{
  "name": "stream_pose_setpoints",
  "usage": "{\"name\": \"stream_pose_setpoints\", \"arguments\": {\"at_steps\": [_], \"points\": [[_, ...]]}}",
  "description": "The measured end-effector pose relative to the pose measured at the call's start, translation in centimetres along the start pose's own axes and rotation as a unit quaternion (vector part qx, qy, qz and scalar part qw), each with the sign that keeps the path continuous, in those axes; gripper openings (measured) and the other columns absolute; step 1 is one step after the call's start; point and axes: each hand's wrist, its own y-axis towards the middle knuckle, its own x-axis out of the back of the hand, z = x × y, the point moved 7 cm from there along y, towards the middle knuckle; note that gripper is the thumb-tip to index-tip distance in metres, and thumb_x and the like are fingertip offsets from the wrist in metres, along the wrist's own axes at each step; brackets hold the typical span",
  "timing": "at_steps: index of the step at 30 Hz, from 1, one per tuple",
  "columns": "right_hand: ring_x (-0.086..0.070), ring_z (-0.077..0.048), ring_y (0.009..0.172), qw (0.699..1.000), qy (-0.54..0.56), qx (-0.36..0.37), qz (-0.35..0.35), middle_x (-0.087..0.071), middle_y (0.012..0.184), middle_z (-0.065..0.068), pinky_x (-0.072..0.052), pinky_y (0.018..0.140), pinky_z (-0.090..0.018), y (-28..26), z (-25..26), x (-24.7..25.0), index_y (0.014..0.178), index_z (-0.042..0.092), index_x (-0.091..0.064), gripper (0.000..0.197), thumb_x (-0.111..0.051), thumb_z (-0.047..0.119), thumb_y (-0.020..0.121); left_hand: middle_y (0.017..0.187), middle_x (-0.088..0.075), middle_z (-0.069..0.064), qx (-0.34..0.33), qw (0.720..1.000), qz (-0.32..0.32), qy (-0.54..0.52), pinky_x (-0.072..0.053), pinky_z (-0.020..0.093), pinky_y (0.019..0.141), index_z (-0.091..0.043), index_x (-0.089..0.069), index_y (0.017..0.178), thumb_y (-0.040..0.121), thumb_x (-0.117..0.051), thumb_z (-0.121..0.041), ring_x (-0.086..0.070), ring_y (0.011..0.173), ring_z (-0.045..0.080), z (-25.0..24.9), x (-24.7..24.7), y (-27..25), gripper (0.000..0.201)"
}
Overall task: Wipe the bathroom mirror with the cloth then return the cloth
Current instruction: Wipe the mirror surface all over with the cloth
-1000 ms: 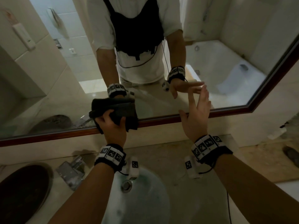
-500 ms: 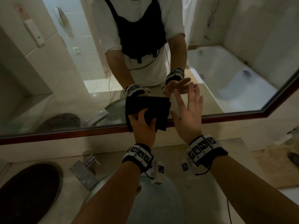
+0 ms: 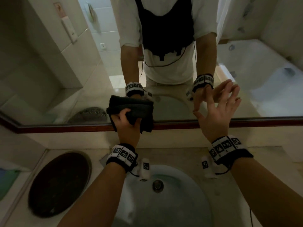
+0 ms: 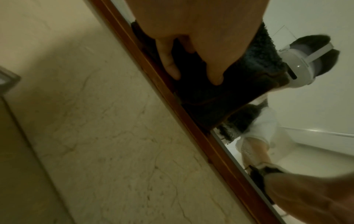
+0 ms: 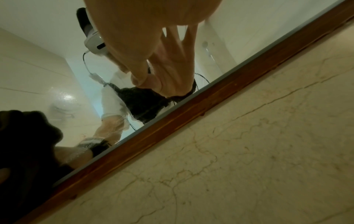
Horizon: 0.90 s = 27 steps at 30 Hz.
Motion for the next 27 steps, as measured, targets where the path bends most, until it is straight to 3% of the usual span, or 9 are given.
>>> {"name": "stream_pose_setpoints", "arguments": {"at_steps": [6, 10, 14, 18, 22, 27], "points": [[-0.001, -0.056, 0.144, 1.0, 0.001, 0.022, -0.02, -0.004, 0.158, -0.032, -0.007, 0.112, -0.073, -0.2, -0.3, -0.2, 0.156, 0.025, -0.024, 0.099, -0.078, 0.046, 0.075, 0.128, -0.043, 0.023, -0.013, 0.999, -0.025, 0.039, -0.049, 0.043, 0.098, -0.005, -0.054, 0.115, 0.081, -0.078, -0.019, -0.053, 0.112, 0.037, -0.2, 0.6, 0.1, 0.044], [-0.001, -0.054, 0.145, 0.999, 0.002, 0.027, -0.024, -0.004, 0.16, -0.029, -0.006, 0.113, -0.072, -0.2, -0.4, -0.2, 0.156, 0.031, -0.019, 0.099, -0.077, 0.048, 0.076, 0.128, -0.041, 0.023, -0.019, 0.999, -0.021, 0.043, -0.049, 0.043, 0.097, -0.004, -0.052, 0.117, 0.081, -0.077, -0.017, -0.052, 0.111, 0.038, 0.2, 0.4, 0.0, 0.046], [0.002, -0.051, 0.146, 0.999, 0.007, 0.038, -0.021, -0.001, 0.161, -0.025, -0.009, 0.112, -0.073, -0.4, -0.5, 0.0, 0.156, 0.035, -0.01, 0.1, -0.073, 0.048, 0.08, 0.126, -0.041, 0.02, 0.019, 0.999, -0.021, 0.034, -0.048, 0.044, 0.098, -0.005, -0.053, 0.119, 0.081, -0.077, -0.015, -0.051, 0.11, 0.037, -0.3, -0.2, -0.4, 0.046], [0.002, -0.049, 0.147, 0.998, 0.013, 0.056, -0.01, 0.0, 0.161, -0.021, -0.008, 0.111, -0.074, -0.3, -0.8, 0.7, 0.156, 0.035, -0.01, 0.102, -0.076, 0.041, 0.079, 0.125, -0.044, 0.024, 0.011, 0.999, -0.021, 0.025, -0.048, 0.044, 0.099, -0.002, -0.056, 0.115, 0.08, -0.077, -0.012, -0.052, 0.111, 0.038, -3.0, -2.5, -1.5, 0.042], [0.007, -0.044, 0.149, 0.997, 0.002, 0.076, 0.006, 0.003, 0.163, -0.018, -0.008, 0.111, -0.073, -0.5, -1.3, 1.0, 0.156, 0.032, -0.017, 0.1, -0.078, 0.035, 0.077, 0.118, -0.048, 0.021, -0.035, 0.999, 0.019, 0.031, -0.048, 0.036, 0.09, -0.007, -0.059, 0.113, 0.079, -0.078, -0.019, -0.053, 0.098, 0.034, -8.0, -7.3, -3.6, 0.041], [0.01, -0.04, 0.149, 0.995, -0.008, 0.1, 0.018, 0.011, 0.163, -0.012, -0.007, 0.112, -0.073, -0.7, -1.7, 1.2, 0.156, 0.031, -0.017, 0.099, -0.077, 0.029, 0.078, 0.115, -0.046, 0.017, -0.019, 0.998, 0.059, 0.009, -0.048, 0.033, 0.086, -0.012, -0.058, 0.114, 0.075, -0.079, -0.013, -0.053, 0.094, 0.03, -11.2, -9.8, -4.9, 0.045]]}}
